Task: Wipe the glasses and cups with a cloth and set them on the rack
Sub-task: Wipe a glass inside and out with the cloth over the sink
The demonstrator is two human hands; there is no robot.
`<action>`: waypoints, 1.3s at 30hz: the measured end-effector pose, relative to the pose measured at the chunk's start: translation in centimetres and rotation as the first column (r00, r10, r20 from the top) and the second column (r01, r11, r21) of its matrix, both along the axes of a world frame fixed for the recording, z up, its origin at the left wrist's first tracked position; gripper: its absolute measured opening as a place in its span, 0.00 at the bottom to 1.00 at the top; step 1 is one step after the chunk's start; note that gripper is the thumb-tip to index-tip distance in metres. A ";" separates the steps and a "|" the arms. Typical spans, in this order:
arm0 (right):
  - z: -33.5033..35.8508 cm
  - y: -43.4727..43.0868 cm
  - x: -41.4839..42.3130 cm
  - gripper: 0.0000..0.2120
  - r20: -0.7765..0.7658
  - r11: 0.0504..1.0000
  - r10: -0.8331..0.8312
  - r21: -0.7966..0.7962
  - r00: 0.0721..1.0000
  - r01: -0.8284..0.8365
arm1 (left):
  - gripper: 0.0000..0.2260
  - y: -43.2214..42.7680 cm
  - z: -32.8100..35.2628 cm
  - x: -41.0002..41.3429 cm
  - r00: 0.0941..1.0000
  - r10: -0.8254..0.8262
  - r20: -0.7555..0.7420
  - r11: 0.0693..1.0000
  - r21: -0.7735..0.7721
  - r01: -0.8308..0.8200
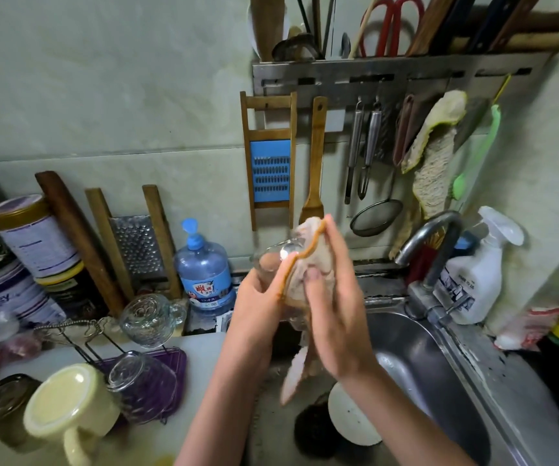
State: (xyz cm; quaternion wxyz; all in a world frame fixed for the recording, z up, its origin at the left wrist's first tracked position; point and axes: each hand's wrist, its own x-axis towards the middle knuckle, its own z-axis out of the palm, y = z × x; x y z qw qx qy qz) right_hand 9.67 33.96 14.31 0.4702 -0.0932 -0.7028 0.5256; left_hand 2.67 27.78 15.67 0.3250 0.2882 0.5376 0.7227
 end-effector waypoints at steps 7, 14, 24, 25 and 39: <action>3.6 2.3 0.7 0.28 -0.036 0.750 0.333 -0.596 0.942 -0.288 | 0.32 0.6 -0.1 1.0 0.979 0.124 -0.162 0.991 0.064 -0.115; -0.1 -1.5 1.2 0.25 0.033 0.970 -0.150 0.201 0.988 0.140 | 0.26 0.5 0.1 0.6 0.975 0.159 -0.153 0.986 0.066 -0.151; 0.1 0.5 1.1 0.21 0.168 0.919 -0.108 0.393 0.980 0.034 | 0.27 0.5 -1.3 0.8 0.984 0.091 -0.150 0.995 0.053 -0.084; 1.0 1.1 0.8 0.20 0.188 0.948 -0.066 0.318 0.980 0.003 | 0.31 0.7 -1.3 0.8 0.984 0.114 -0.133 0.993 0.057 -0.108; -2.4 -1.6 1.8 0.22 0.175 0.825 -0.143 0.565 0.974 0.019 | 0.34 -0.4 -1.3 -0.9 0.992 0.112 0.065 0.993 0.025 -0.114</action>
